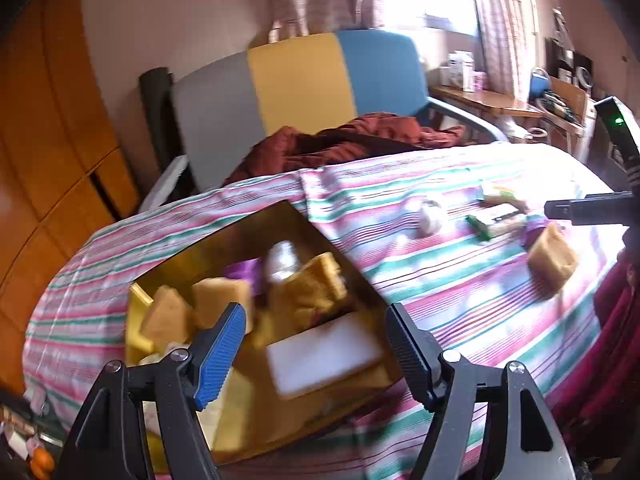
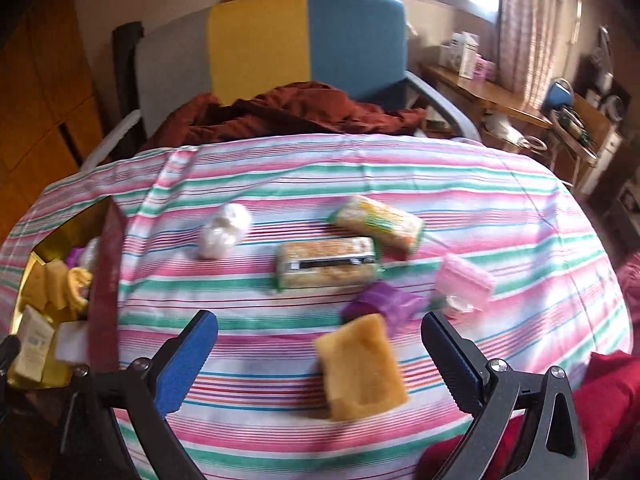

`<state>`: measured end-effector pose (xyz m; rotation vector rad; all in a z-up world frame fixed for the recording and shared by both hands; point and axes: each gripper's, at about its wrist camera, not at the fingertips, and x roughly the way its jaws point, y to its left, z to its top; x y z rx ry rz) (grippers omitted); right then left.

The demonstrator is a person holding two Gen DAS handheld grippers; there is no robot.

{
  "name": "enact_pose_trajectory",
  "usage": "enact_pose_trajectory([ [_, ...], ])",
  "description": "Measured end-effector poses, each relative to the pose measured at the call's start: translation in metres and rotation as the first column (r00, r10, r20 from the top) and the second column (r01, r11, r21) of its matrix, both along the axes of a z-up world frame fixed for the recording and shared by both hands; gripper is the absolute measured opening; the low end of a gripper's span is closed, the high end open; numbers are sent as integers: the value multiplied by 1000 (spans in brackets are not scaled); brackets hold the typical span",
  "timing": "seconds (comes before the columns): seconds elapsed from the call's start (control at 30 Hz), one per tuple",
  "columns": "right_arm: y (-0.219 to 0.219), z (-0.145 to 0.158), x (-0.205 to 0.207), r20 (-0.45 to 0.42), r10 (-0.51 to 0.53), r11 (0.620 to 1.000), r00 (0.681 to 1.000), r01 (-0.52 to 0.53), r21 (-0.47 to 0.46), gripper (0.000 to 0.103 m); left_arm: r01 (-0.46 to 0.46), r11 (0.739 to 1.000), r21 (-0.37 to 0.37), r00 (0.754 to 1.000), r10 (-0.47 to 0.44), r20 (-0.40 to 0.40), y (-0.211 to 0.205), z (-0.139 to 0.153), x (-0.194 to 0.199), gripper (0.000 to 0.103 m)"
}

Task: Organize objects
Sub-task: 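Move both open tools from the tray back to the item pile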

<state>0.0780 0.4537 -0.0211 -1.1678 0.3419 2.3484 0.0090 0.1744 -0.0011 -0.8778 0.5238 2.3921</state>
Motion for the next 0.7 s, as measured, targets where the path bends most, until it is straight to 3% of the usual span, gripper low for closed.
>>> enact_pose_trajectory([
  [0.3,74,-11,37,-13,-174,983,985,172,-70,102,139,990,-7,989,-139,56,53,-7,3,73],
  [0.43,97,-27,47,-29,-249,951,968,238,-196,102,178,984,15,976,-178,125,76,-9,-9,73],
  [0.7,99,-25,49,-90,-258,943,962,230,-242,102,184,983,19,959,-184,213,137,-20,-56,73],
])
